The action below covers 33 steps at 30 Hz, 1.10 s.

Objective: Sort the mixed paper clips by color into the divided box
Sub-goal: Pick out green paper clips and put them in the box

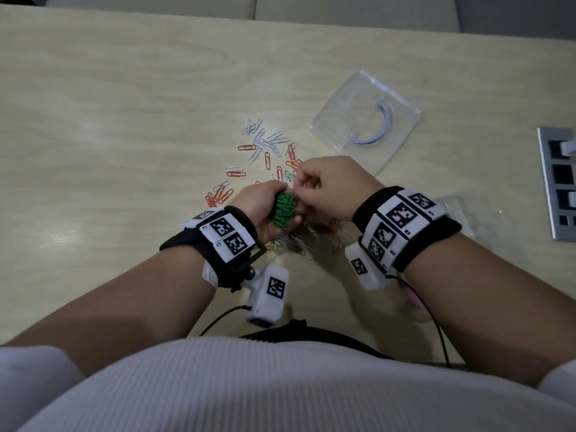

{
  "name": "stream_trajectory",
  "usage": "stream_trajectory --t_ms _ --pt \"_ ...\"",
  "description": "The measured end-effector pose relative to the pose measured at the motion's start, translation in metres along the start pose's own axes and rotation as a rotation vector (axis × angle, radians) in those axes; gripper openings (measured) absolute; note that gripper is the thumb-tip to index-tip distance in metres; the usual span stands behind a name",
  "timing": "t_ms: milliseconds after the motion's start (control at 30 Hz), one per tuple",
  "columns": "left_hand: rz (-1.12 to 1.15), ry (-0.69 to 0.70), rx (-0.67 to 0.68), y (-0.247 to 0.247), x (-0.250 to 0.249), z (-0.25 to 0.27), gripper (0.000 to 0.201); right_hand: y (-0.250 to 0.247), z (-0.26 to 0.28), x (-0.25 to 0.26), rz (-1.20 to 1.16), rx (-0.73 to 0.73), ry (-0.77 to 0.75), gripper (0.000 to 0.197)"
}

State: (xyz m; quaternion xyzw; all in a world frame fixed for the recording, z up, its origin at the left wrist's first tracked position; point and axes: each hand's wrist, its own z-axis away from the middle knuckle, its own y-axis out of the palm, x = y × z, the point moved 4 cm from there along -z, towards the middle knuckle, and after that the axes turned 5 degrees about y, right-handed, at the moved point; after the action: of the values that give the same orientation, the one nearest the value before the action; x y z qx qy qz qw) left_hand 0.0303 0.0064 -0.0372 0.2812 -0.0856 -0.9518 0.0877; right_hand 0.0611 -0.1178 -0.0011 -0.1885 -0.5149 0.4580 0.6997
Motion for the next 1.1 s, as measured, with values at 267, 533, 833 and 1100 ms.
stream_trajectory --t_ms 267,533,833,1100 --pt "-0.096 -0.013 0.023 -0.004 0.008 0.005 0.033 0.013 -0.013 -0.038 0.299 -0.085 0.203 0.028" --pt "-0.117 -0.021 -0.003 -0.010 0.010 0.006 0.034 0.020 -0.018 -0.034 0.378 -0.047 0.168 0.014" --pt "-0.109 0.018 -0.016 -0.010 0.006 0.004 0.033 0.014 -0.008 -0.028 0.350 0.056 0.196 0.014" --pt "-0.059 -0.006 -0.021 -0.005 0.006 0.001 0.021 0.011 0.004 0.000 -0.080 0.013 -0.020 0.008"
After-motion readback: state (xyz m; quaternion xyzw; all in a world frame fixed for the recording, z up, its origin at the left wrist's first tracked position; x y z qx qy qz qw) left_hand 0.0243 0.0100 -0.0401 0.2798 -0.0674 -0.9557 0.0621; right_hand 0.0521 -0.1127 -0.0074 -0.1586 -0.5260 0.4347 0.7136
